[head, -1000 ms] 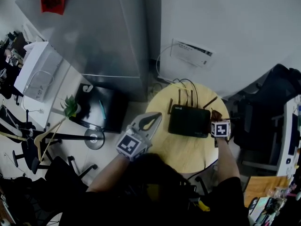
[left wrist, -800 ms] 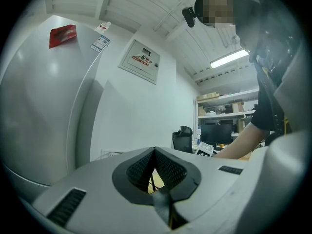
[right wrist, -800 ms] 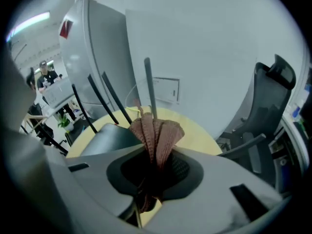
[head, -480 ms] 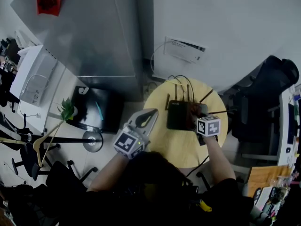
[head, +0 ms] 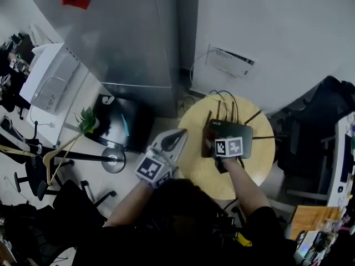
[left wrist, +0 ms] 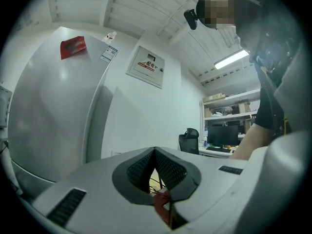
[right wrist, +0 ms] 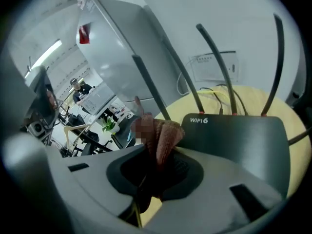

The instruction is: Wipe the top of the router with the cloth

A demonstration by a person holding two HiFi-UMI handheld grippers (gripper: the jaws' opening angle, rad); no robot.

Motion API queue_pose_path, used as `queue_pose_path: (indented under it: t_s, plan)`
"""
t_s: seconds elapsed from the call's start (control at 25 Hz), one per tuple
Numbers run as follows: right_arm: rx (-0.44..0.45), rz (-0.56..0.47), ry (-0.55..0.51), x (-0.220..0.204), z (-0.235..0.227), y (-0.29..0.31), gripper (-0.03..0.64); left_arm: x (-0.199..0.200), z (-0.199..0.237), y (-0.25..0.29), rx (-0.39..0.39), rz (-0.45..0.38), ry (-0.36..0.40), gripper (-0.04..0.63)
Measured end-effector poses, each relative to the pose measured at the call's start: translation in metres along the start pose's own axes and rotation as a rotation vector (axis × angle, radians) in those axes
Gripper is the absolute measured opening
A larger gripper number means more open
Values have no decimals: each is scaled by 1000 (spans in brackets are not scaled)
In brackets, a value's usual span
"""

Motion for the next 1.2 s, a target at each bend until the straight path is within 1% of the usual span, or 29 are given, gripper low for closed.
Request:
queue_pose_path:
  t_s: [0.08,0.24,0.36,0.44,0.56,0.68,0.84,1.0,1.2]
  plan:
    - [-21,37,15,-4,-5,10,66,1,1,-4,14,-3,4,-9]
    - [-125,99,-57,-12,-18,20,66,1,3,-11,32,-1,1,-8]
    - [-154,107,-87,-16,-25,21,66,-1,5,-12,38,1,0,-8]
    - [-165,110,-118,-17,-27,20,66,-2,4,-10,32,1,2,-8]
    - [-203,128,-186,-21,-30,14,66,-2,2,-4,15,0,-2,-8]
    - [-234,133,-220,-23,-38,7,66,-4,-3,5,-10,3,-6,-8]
    - [-261,127,-199,-28,-56,-7,67,-6,-11,17,-48,10,-5,-8]
    - [-310,121,-207,-33,-75,-20,67,-8,-15,25,-73,11,-9,-9]
    - [-343,98,-168,-41,-95,-37,67,-10,-20,33,-99,17,-10,-8]
Point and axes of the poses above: the fingertips, and each gripper's own axes: y forward along the fingers, z to its left, x out of its top, the point moved 6 cm from there along -y, backward along the fingers, and after that the axes turned 1 degree about x, right-handed, at the moved point
